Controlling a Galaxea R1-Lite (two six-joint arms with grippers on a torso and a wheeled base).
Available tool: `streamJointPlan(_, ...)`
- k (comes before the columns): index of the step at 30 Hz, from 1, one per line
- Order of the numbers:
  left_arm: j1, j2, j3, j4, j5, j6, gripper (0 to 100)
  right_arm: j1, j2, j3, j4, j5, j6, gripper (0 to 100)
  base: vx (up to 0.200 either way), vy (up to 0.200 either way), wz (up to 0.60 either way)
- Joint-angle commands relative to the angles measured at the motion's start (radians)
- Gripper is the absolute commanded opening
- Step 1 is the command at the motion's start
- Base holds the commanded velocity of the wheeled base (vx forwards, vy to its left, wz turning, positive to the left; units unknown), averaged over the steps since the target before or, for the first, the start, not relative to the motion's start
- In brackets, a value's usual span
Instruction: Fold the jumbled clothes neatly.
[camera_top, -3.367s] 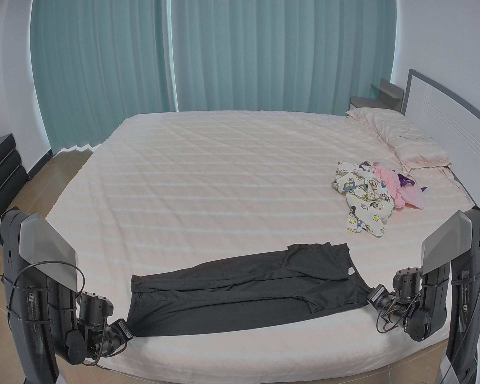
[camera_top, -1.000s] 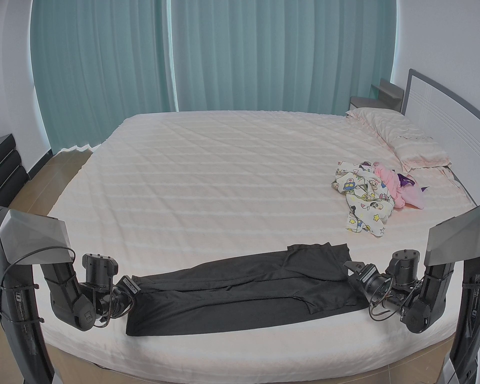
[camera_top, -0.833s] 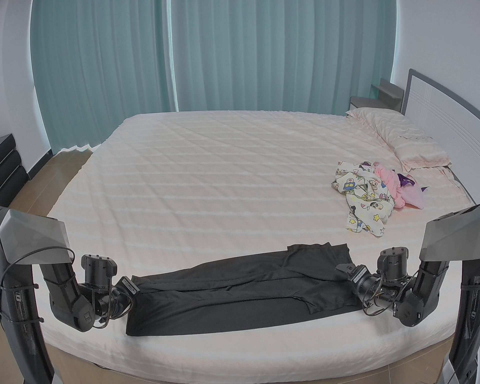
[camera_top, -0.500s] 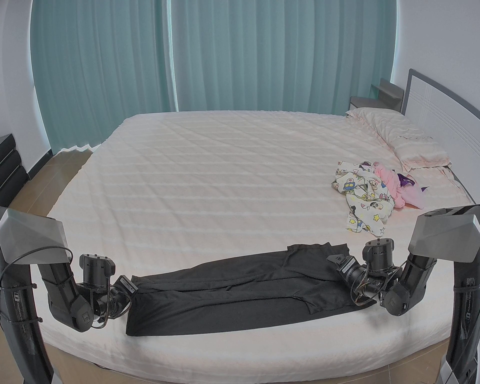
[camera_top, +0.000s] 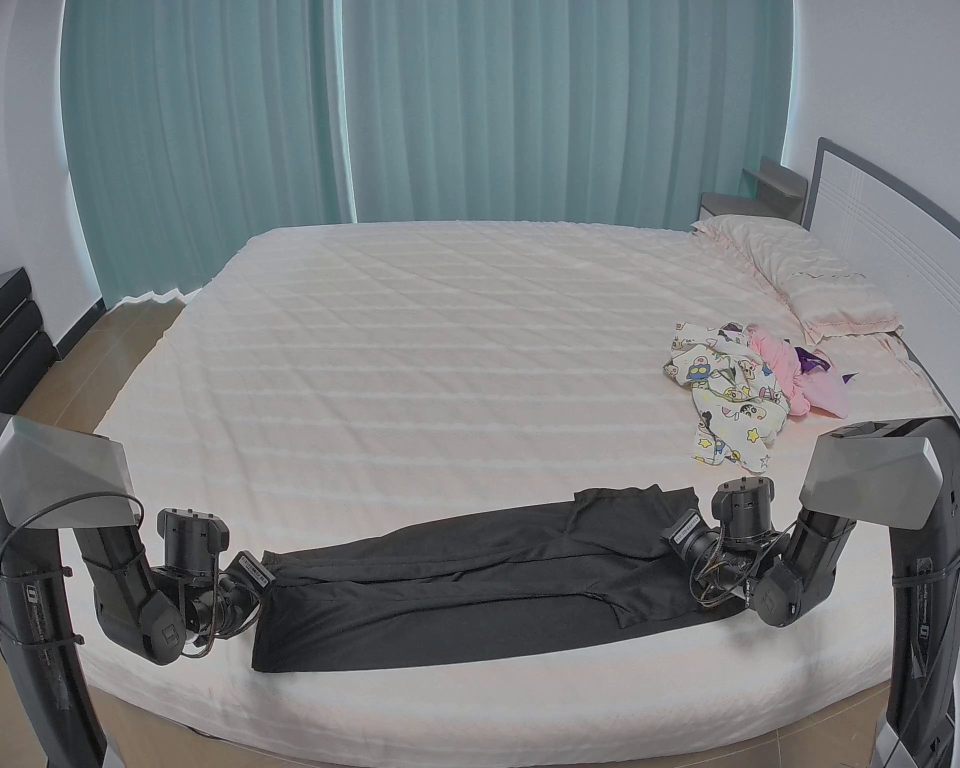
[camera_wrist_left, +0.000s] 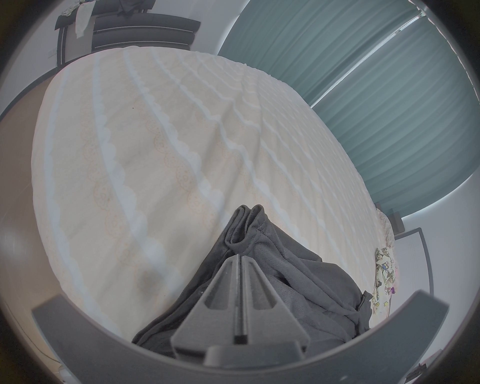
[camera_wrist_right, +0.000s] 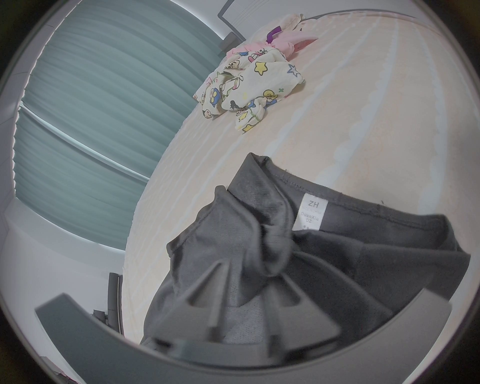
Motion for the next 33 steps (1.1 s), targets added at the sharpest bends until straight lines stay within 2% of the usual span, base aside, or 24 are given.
streamJointPlan(1, 0.001, -0.002, 0.003, 0.000, 0.000, 0.001, 0, -0.012, -0.012, 0.017, -0.001, 0.000, 0.001, 0, 0.000, 0.000, 0.00)
streamJointPlan(11, 0.034, -0.024, 0.013, 0.000, -0.001, 0.006, 0, -0.049, -0.063, 0.114, -0.082, 0.002, -0.001, 0, 0.000, 0.000, 0.00)
streamJointPlan(27, 0.032, -0.013, 0.035, 0.001, -0.010, 0.012, 0, -0.063, -0.035, 0.159, -0.090, 0.003, -0.042, 0, 0.000, 0.000, 0.00)
streamJointPlan(28, 0.034, -0.014, 0.035, 0.001, -0.010, 0.010, 0, -0.064, -0.034, 0.156, -0.090, 0.003, -0.042, 100, 0.000, 0.000, 0.00)
streamJointPlan(29, 0.035, -0.017, 0.035, 0.000, -0.010, 0.009, 0, -0.063, -0.034, 0.156, -0.088, 0.005, -0.041, 100, 0.000, 0.000, 0.00)
streamJointPlan(30, 0.037, -0.022, 0.033, 0.000, -0.010, 0.007, 100, -0.064, -0.034, 0.154, -0.090, 0.005, -0.041, 100, 0.000, 0.000, 0.00)
streamJointPlan(33, 0.049, -0.048, 0.032, -0.002, -0.030, 0.003, 100, -0.064, -0.051, 0.162, -0.095, 0.005, -0.036, 100, 0.000, 0.000, 0.00)
